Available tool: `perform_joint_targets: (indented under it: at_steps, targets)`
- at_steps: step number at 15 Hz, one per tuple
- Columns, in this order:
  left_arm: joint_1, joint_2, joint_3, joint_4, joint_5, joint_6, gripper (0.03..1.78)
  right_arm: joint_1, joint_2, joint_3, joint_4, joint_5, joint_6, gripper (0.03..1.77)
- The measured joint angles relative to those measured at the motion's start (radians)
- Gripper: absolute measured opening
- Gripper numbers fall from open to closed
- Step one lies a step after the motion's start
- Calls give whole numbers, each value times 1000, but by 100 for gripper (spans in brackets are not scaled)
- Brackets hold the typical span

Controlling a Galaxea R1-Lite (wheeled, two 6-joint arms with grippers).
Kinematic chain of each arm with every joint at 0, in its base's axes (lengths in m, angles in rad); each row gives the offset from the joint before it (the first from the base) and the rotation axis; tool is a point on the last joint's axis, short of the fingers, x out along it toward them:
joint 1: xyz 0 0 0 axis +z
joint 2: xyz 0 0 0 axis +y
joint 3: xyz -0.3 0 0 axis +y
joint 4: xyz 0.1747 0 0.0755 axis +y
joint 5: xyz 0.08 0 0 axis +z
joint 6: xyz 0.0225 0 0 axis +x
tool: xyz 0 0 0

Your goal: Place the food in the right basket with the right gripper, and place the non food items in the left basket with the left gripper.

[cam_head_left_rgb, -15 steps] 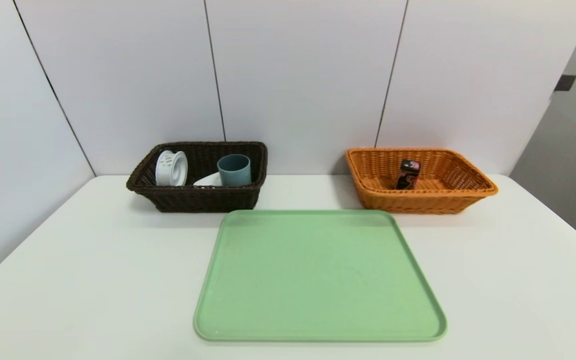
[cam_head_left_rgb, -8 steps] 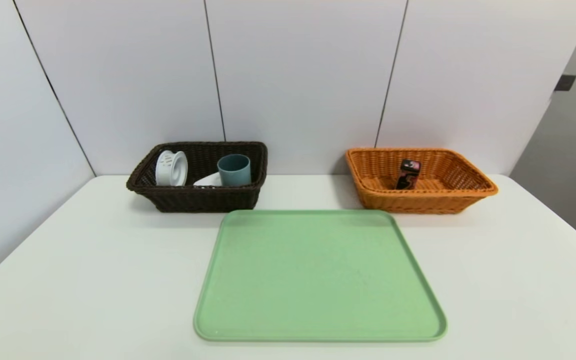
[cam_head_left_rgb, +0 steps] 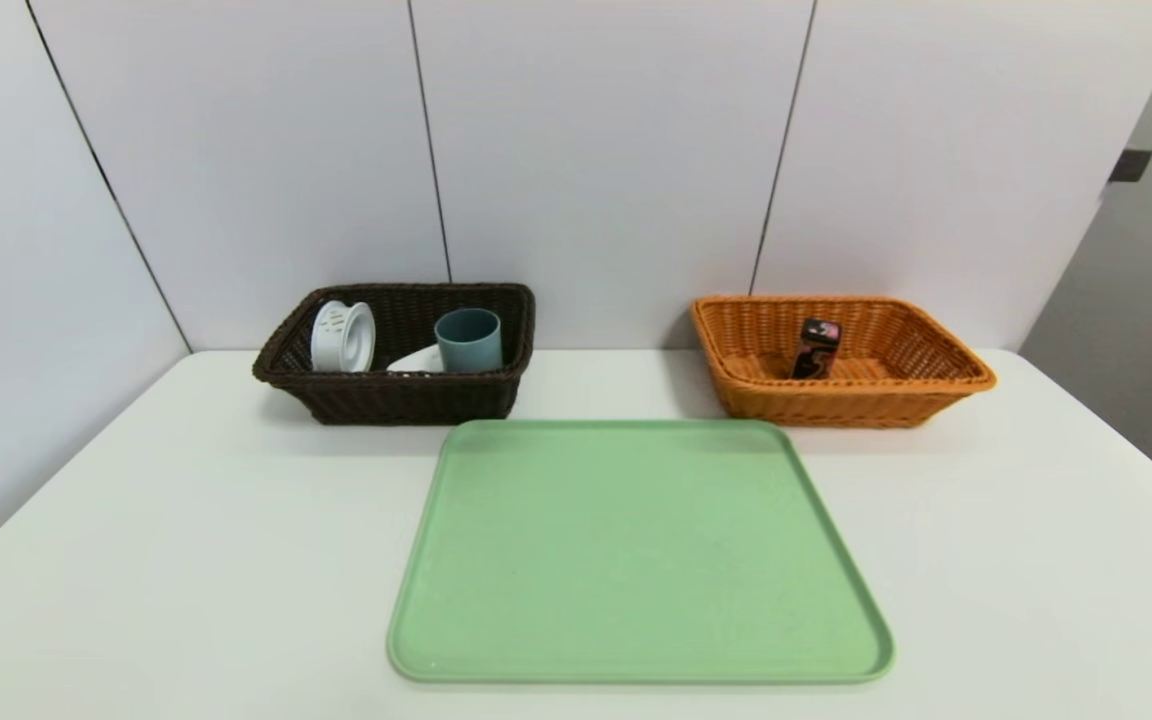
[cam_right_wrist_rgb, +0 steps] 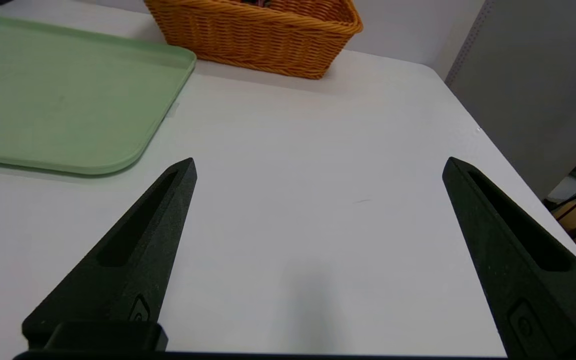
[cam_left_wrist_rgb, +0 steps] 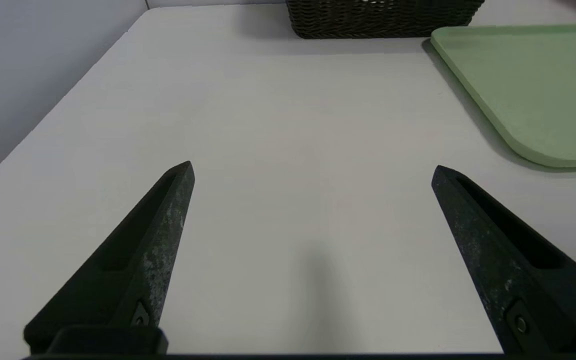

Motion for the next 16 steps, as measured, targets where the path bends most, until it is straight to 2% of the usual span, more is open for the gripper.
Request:
perform_joint_targets:
  at_steps: [2, 4, 7, 10, 16]
  targets:
    - [0, 0, 0, -3, 23, -45, 169, 0, 0, 8, 0, 10, 41, 170]
    - [0, 0, 0, -3, 25, -47, 169, 0, 0, 28, -16, 37, 58, 170]
    - [0, 0, 0, -3, 25, -47, 169, 0, 0, 35, -16, 32, 74, 170]
    - [0, 0, 0, -3, 26, -47, 169, 0, 0, 36, -15, 27, 125, 170]
    - [0, 0, 0, -2, 27, -48, 169, 0, 0, 37, -7, 22, 124, 170]
